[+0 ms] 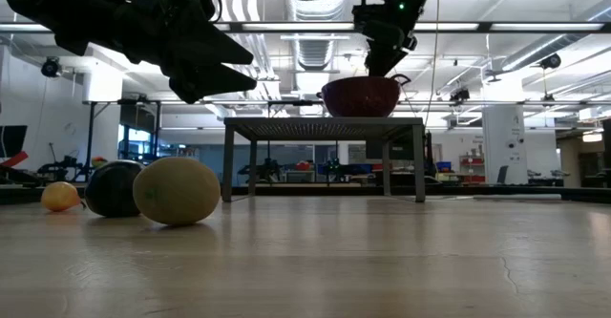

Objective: Pick & Place Fruit
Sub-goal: Put the pear into the purple strainer bowl on the shelf

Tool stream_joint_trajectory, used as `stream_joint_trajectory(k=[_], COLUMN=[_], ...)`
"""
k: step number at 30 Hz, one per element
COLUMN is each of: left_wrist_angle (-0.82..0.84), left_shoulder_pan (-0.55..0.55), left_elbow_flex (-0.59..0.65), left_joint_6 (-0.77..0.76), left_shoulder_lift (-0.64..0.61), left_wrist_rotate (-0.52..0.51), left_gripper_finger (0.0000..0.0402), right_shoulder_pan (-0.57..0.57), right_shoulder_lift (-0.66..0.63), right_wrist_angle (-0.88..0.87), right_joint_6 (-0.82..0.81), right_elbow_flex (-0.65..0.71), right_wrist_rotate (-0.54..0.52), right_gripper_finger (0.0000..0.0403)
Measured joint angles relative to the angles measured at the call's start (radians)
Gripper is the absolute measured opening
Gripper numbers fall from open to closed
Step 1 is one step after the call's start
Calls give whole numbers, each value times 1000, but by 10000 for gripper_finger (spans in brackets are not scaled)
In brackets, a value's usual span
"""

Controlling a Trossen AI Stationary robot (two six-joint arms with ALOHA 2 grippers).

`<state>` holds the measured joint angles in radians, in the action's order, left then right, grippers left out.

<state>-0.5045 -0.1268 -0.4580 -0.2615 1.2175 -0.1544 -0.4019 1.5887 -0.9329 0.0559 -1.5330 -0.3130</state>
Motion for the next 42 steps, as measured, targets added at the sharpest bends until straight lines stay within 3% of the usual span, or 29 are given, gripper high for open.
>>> stream_joint_trajectory(k=[9,16,27,42], left_wrist_angle=[0,0,1,17], left_shoulder_pan=[0,0,0,-3], left_elbow_flex=[0,0,0,0], left_joint_6=[0,0,0,0], left_shoulder_lift=[0,0,0,0], left_wrist_rotate=[0,0,0,0], left_gripper_finger=[280,280,280,280], right_shoulder_pan=[15,88,329,687], right_shoulder_lift=[-70,-146,-232,-196], right_wrist_angle=[-6,-7,-21,-82], right_joint_6=[3,-1,-84,-290], right_elbow_flex=[0,0,0,75], right_wrist_rotate=[0,3,4,0], right_gripper_finger=[209,188,134,70])
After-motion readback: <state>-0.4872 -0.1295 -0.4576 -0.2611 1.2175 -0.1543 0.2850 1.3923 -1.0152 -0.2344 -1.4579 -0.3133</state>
